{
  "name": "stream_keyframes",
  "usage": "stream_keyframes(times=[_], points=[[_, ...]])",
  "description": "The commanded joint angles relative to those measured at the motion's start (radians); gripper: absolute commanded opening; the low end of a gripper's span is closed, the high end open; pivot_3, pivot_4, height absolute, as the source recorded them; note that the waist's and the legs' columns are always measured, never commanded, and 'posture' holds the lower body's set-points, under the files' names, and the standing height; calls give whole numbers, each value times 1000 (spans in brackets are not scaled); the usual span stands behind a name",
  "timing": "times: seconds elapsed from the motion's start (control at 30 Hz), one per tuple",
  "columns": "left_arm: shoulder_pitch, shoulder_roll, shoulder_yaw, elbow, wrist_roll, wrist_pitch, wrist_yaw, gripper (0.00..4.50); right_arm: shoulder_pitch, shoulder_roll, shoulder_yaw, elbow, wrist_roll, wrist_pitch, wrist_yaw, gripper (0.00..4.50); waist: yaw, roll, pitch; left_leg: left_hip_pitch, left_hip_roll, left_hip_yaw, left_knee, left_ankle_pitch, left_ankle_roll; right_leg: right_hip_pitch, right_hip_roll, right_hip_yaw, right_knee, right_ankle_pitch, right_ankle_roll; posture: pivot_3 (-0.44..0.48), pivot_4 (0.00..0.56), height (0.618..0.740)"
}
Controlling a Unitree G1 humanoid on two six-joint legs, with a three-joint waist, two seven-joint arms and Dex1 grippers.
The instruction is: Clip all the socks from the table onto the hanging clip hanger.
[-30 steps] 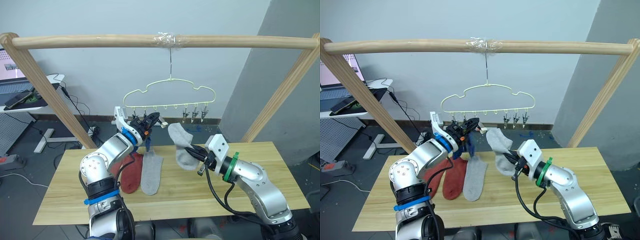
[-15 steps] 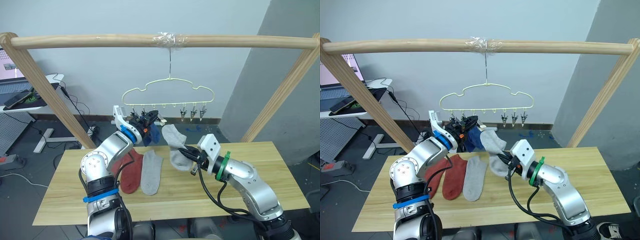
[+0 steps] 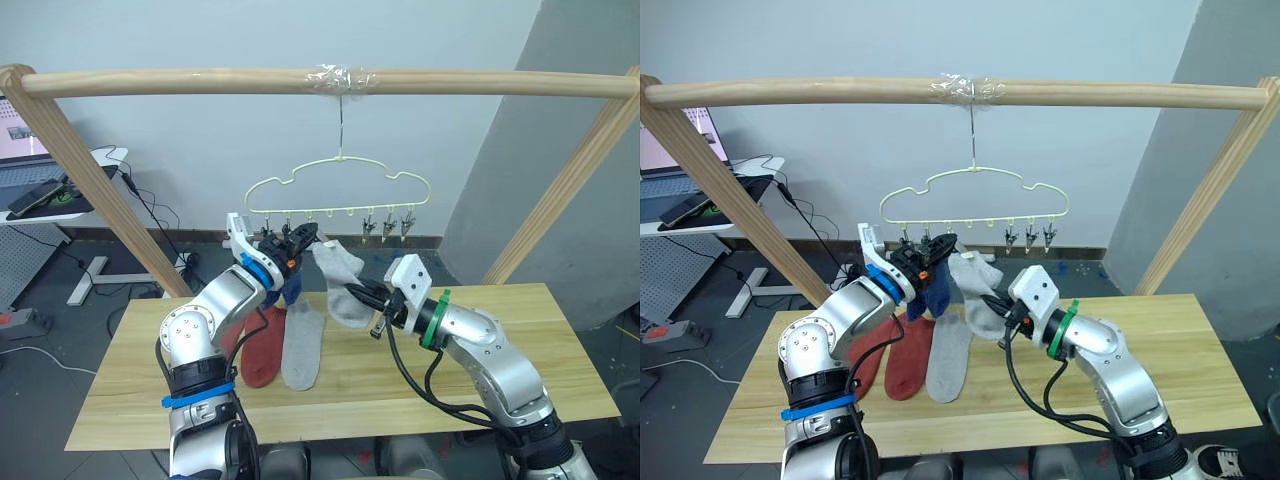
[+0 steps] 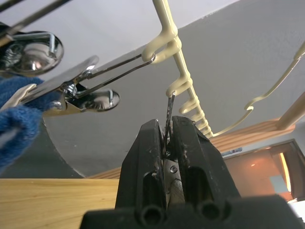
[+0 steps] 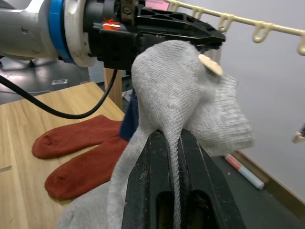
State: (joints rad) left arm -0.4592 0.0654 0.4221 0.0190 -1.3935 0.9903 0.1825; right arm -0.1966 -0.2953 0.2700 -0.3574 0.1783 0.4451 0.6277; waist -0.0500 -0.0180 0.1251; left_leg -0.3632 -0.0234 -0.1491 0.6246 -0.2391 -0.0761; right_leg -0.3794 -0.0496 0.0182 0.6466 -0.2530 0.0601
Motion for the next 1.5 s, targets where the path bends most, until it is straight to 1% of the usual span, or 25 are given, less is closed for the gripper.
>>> stream_keyframes(times=[0.03, 0.1, 0.17, 0.2, 0.33, 0.43, 0.5, 0.57, 0.6, 0.7, 0.77, 0.8, 0.83, 0.87, 0.93, 0.97, 1.03, 1.07, 1.1, 1.13, 1.2, 1.23, 1.27, 1.37, 1.5], points=[[26, 26, -38, -38, 34, -5, -24, 37, -28, 12, 15, 0, -3, -15, -7, 18, 0, 0, 0, 0, 0, 0, 0, 0, 0, 0, 0, 0, 0, 0, 0, -30, 95, 740], [34, 41, -58, -63, 64, -21, -49, 37, -29, 11, 18, 5, -5, -18, -7, 18, 1, 0, 0, 0, 0, 0, -1, 0, 0, 0, 0, 0, 0, 0, 0, -27, 97, 740], [45, 45, -59, -79, 60, -34, -66, 741, -27, 8, 19, 11, -9, -21, -7, 0, 2, 0, 0, 0, 0, 0, -1, 0, 0, -1, 0, 0, 0, 0, 0, -23, 97, 740], [49, 42, -53, -82, 47, -40, -65, 942, -28, 6, 20, 15, -11, -23, -8, 0, 2, 0, 1, 0, 0, 0, -2, 0, 0, -1, 0, 0, 0, 0, 0, -23, 97, 740], [48, 51, -45, -86, 25, -53, -58, 2219, -37, 8, 19, 30, -17, -29, -12, 0, 11, 0, 3, -2, 0, 0, -2, 0, 0, -2, 0, 0, 0, 0, 0, -13, 94, 740], [55, 88, -45, -102, 27, -41, -69, 3137, -50, 19, 17, 41, -21, -30, -23, 0, 16, 0, 3, -2, 0, 0, -2, 0, 0, -3, 0, 0, 0, 0, 0, -6, 91, 740], [87, 172, -99, -154, 101, -10, -125, 3726, -56, 25, 21, 56, -27, -36, -28, 0, 15, 0, 3, -3, 0, 0, -2, 0, 0, -4, 0, 0, 0, 0, 0, -2, 90, 740], [139, 299, -179, -240, 182, 33, -219, 4320, -64, 30, 26, 91, -47, -53, -40, 0, 13, 0, 3, -3, 0, 1, -4, 0, 0, -6, 0, 1, 0, 0, -1, 16, 84, 740], [162, 354, -207, -281, 212, 40, -262, 4462, -69, 35, 24, 111, -56, -62, -47, 0, 15, 0, 3, -3, 1, 1, -6, 0, 0, -7, 0, 1, 0, -1, -1, 16, 84, 740], [212, 504, -287, -393, 332, 10, -384, 4462, -82, 50, 15, 174, -64, -76, -62, 0, 19, 0, 3, -3, 1, 2, -10, 0, 0, -8, 0, 2, 0, -2, -3, 39, 76, 740], [244, 550, -295, -465, 414, -48, -399, 4462, -92, 76, -7, 226, -50, -79, -78, 0, 24, 1, 4, -2, 1, 2, -12, 0, 0, -9, 0, 2, 0, -3, -5, 53, 72, 740], [261, 563, -301, -493, 479, -93, -394, 4495, -97, 86, -16, 249, -47, -87, -83, 248, 25, 1, 4, -2, 1, 2, -13, 0, 0, -9, 0, 1, -1, -3, -5, 60, 67, 740], [283, 562, -296, -511, 514, -129, -402, 4500, -101, 94, -26, 269, -40, -88, -85, 516, 26, 1, 4, -2, 1, 2, -13, 0, 0, -9, 0, 1, -1, -3, -6, 66, 64, 740], [301, 564, -296, -521, 536, -158, -427, 4500, -103, 99, -32, 283, -39, -89, -85, 676, 27, 1, 4, -2, 1, 2, -13, 0, 0, -9, 0, 1, -1, -3, -6, 69, 61, 740], [342, 563, -297, -543, 579, -235, -501, 4500, -101, 91, -32, 302, -46, -95, -74, 1365, 32, 1, 3, -2, 1, 3, -14, 0, -1, -9, 0, 2, -1, -3, -6, 84, 54, 740], [359, 551, -283, -538, 579, -274, -546, 4500, -94, 86, -39, 301, -47, -94, -76, 1814, 34, 1, 3, -2, 1, 3, -14, 0, -1, -9, 0, 2, -1, -4, -6, 90, 51, 740], [396, 504, -233, -527, 531, -333, -616, 4500, -67, 76, -60, 281, -29, -70, -77, 2429, 39, 1, 3, -2, 1, 3, -14, 0, -1, -10, 0, 2, -1, -4, -6, 90, 51, 740], [415, 485, -210, -516, 518, -357, -637, 4500, -51, 70, -69, 267, -21, -62, -77, 2824, 44, 1, 3, -2, 1, 3, -15, 0, 0, -10, 0, 2, -1, -4, -7, 95, 49, 740], [435, 477, -201, -508, 535, -384, -659, 4500, -36, 64, -76, 253, -18, -58, -78, 3115, 47, 0, 3, -2, 1, 3, -15, 0, 0, -10, 0, 1, -1, -4, -7, 95, 49, 740], [455, 481, -206, -506, 566, -411, -684, 4500, -22, 57, -82, 239, -17, -57, -79, 3504, 49, 0, 3, -2, 2, 3, -15, 0, 0, -9, -1, 1, -1, -4, -7, 95, 49, 740], [499, 494, -235, -527, 634, -470, -736, 4500, 3, 44, -103, 200, -14, -55, -88, 4226, 50, 0, 3, -2, 2, 3, -15, 0, 0, -10, 0, 1, -1, -5, -7, 95, 49, 740], [515, 495, -246, -538, 652, -490, -753, 4500, 9, 42, -114, 185, -13, -56, -97, 4479, 51, 0, 3, -2, 2, 3, -15, 0, 0, -10, 0, 1, -1, -5, -7, 100, 43, 740], [528, 492, -252, -550, 657, -501, -766, 4500, 10, 44, -127, 173, -10, -55, -109, 4479, 51, 0, 3, -2, 1, 3, -15, 0, 0, -9, 0, 1, -1, -6, -8, 100, 43, 740], [588, 490, -275, -591, 681, -542, -818, 4500, -35, 87, -190, 172, -51, -90, -237, 4479, 50, 0, 2, -1, 2, 5, -14, 0, 0, -9, 0, 2, -1, -6, -10, 98, 41, 740], [600, 479, -288, -601, 712, -578, -835, 4500, -79, 148, -215, 177, -61, -104, -326, 4479, 51, 0, 1, -1, 2, 6, -14, 1, 1, -9, 0, 2, 1, -5, -10, 84, 34, 740]])
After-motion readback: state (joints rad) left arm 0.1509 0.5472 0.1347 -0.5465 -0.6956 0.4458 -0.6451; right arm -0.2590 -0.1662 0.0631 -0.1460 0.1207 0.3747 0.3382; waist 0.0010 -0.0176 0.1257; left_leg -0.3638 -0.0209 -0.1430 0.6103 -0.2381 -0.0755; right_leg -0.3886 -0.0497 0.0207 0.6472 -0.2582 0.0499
